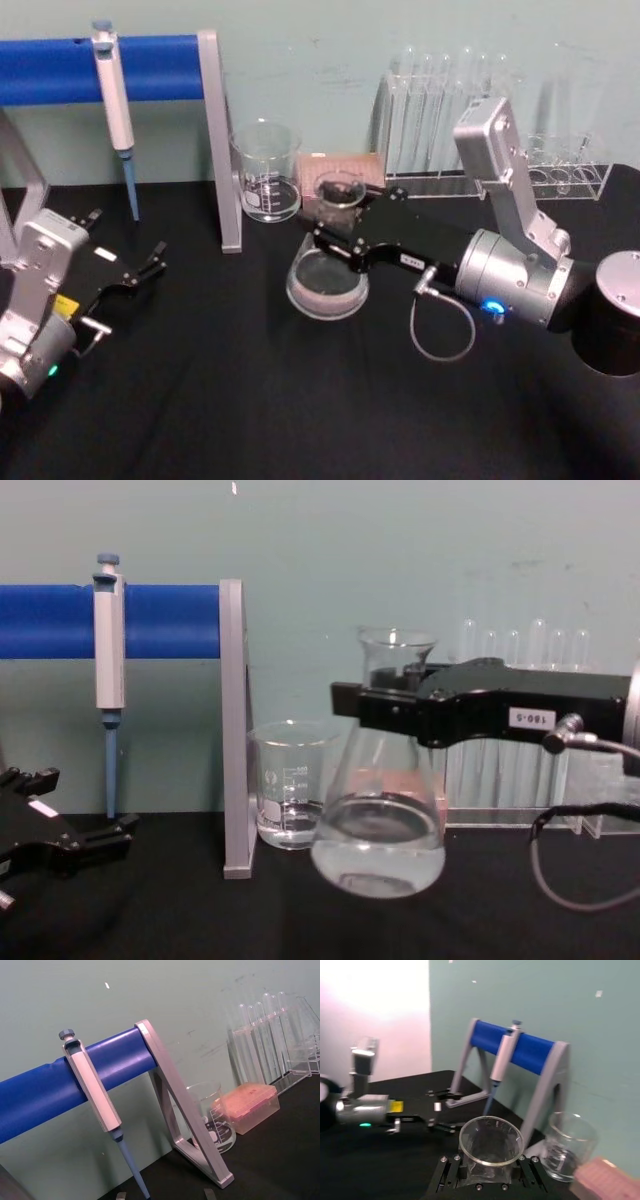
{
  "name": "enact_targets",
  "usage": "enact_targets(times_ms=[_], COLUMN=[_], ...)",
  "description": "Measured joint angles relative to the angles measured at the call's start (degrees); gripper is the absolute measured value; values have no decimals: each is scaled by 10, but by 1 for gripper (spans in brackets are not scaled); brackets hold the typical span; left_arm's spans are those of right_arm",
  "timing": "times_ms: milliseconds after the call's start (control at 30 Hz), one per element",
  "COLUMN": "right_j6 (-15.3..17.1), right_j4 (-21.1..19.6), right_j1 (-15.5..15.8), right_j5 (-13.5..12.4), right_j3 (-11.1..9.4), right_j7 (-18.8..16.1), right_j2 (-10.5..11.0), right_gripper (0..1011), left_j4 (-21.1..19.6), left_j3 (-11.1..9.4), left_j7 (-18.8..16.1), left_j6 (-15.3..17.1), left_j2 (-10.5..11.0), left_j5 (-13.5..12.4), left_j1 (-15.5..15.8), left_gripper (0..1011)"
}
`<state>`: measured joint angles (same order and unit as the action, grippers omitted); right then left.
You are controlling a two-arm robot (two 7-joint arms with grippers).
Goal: Grasp the erlenmeyer flask with one hand, shake it three times, then place it back.
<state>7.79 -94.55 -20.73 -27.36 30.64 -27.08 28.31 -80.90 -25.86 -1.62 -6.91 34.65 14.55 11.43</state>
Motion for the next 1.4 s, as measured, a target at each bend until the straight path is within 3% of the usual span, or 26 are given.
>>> enact_targets(times_ms=[433, 1400], right_j6=[2, 16], right_j4=[31, 51], right_j1=[-4, 16], right_j5=[16, 48], right_j3=[-34, -110], right_j7=[32, 81], right_j2=[-16, -32], right_gripper=[449, 449], left_j4=[0, 0], left_j3=[0, 0], left_j7=[0, 0], left_j6=[0, 0], left_j2=[0, 0], left_j5=[0, 0], left_j1=[0, 0], left_gripper=[1001, 1001])
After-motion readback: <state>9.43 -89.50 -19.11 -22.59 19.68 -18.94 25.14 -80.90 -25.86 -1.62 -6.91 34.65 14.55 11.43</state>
